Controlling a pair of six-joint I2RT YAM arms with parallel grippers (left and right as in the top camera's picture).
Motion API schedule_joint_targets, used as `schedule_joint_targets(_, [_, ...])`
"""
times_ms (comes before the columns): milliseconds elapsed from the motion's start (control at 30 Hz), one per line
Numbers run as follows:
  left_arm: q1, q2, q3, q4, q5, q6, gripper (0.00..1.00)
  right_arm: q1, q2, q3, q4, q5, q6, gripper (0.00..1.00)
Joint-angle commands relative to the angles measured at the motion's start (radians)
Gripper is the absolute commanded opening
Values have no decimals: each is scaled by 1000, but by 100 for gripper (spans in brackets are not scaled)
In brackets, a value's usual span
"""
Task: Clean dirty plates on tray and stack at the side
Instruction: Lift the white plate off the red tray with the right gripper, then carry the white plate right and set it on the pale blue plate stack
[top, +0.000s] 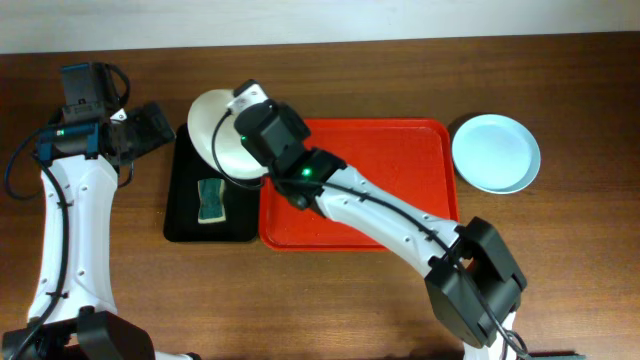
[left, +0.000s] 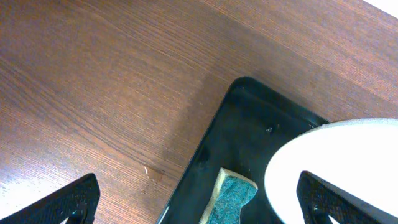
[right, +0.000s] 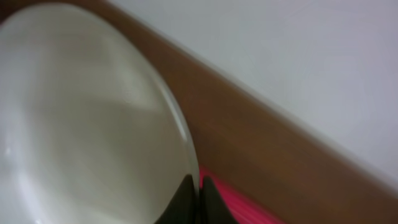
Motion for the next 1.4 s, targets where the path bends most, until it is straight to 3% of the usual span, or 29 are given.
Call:
schedule_joint_targets(0, [2,0,2,-1,7,-10,99,-68,-3,12,-50,-317,291,4])
schedule_joint_targets(233, [2,0,2,-1,7,-10,99,-224,-44,12,-169,-592,307,4])
schedule_joint_targets(533, [2,0,2,-1,7,-10,99,-584,-82,12,-549,-592,307,4])
schedule_joint_targets(1033, [2,0,2,-1,7,-10,99,-1262,-80,12,-829,-586,303,4])
schedule_joint_targets(1200, [2,0,2,-1,7,-10,99,-1351,-80,-7,-844,-587,303,4])
schedule_joint_targets(1367, [2,0,2,-1,7,-10,99,-1348,-79,-56,-825,-571,304,4])
